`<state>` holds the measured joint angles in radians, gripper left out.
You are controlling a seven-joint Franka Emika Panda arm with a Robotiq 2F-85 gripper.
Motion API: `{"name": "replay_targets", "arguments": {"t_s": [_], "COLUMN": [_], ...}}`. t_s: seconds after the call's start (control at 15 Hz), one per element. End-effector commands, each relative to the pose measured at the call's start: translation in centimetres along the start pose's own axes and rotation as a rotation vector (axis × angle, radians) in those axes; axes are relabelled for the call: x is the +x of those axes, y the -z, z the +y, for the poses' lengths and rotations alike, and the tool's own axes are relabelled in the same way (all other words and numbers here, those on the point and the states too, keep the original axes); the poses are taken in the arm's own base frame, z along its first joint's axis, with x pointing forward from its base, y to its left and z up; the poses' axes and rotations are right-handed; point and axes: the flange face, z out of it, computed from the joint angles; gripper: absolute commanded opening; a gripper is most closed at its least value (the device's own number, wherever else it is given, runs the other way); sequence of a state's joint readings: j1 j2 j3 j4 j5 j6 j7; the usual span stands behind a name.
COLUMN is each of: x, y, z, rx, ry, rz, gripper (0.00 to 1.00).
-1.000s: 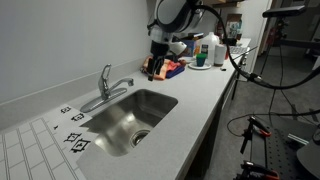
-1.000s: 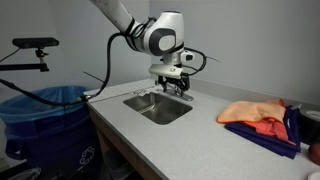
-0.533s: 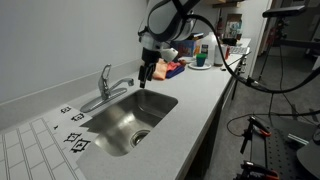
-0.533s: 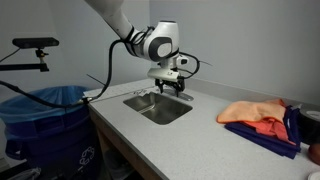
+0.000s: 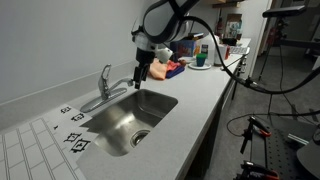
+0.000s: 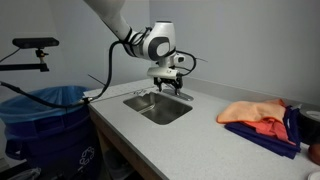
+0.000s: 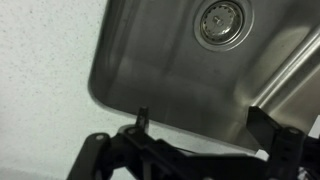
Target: Turn the tap nozzle to the left
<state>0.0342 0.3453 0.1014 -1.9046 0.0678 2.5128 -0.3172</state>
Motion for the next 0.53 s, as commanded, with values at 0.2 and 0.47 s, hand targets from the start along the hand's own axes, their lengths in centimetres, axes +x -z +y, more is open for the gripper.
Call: {"name": "replay_targets", "arguments": {"t_s": [0.2,0.47], "x": [2.2,2.8], "y": [-1.1,-2.3], "z": [-1.9,-3.7], "rx": [-0.009,0.009], "ry": [0.048,0.061], "rz": [0.051,0.081], "gripper": [1.00,1.00]}}
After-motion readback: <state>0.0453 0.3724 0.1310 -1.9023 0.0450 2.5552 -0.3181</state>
